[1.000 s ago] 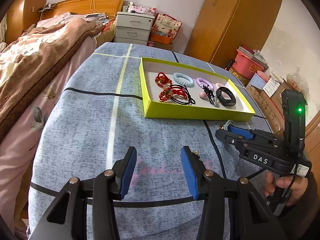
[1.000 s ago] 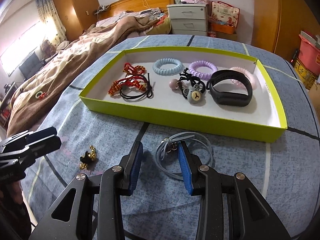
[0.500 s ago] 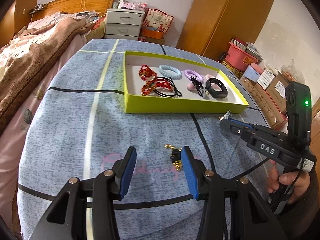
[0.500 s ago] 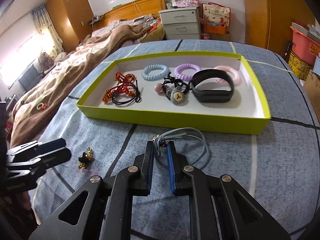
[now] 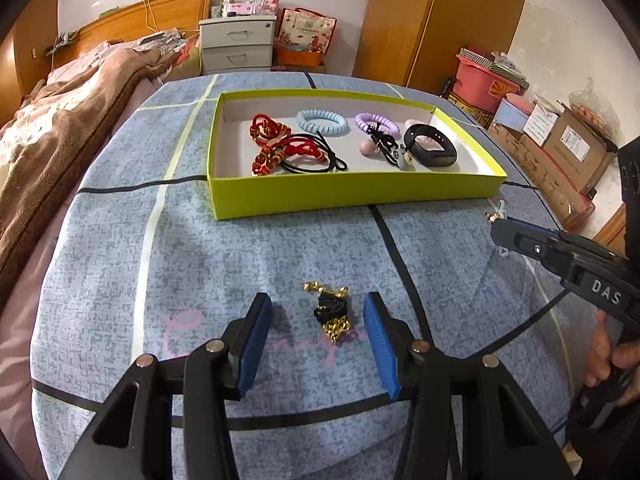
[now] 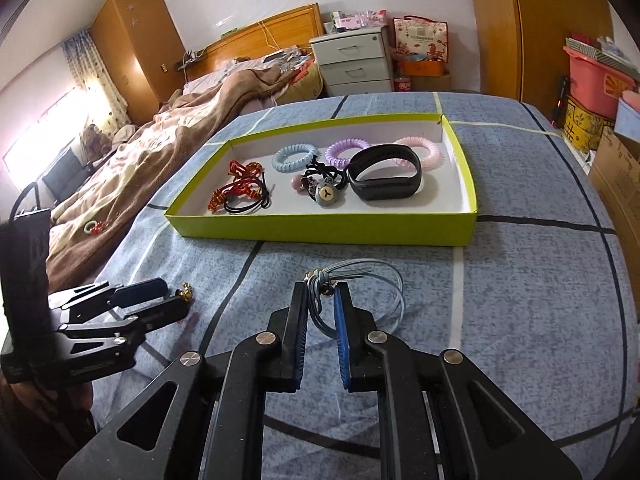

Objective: Organize jewelry
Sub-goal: 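Grasp the gold bell charm with the left tool while the right tool grasps the grey cable, then carry both items into the box and open both tools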

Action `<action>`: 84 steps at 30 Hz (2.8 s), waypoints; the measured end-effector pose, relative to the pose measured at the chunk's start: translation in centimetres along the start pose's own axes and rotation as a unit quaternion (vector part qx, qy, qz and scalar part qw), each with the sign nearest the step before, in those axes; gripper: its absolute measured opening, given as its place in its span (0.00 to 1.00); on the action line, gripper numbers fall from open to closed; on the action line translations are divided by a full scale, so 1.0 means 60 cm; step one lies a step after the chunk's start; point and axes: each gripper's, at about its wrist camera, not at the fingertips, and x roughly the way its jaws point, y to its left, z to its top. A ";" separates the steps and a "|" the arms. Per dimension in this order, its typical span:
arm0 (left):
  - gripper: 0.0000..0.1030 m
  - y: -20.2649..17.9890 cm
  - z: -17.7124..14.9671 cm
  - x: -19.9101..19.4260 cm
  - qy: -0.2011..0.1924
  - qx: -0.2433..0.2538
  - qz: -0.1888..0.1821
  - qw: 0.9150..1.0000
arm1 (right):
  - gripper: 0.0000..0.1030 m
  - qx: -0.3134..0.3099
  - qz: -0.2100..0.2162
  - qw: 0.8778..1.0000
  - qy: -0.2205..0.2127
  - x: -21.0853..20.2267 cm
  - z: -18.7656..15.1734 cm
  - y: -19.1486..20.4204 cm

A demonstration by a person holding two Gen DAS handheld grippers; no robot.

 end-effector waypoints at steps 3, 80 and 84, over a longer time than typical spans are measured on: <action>0.48 -0.007 0.000 0.003 0.000 0.009 0.012 1.000 | 0.13 -0.003 0.004 1.000 -0.002 -0.001 0.000 0.002; 0.18 0.030 0.225 0.122 -0.007 -0.010 -0.008 1.000 | 0.15 -0.034 -0.024 0.997 0.058 0.192 0.224 -0.066; 0.31 0.026 0.224 0.113 -0.010 -0.011 -0.011 1.000 | 0.15 -0.034 -0.030 0.998 0.053 0.185 0.224 -0.062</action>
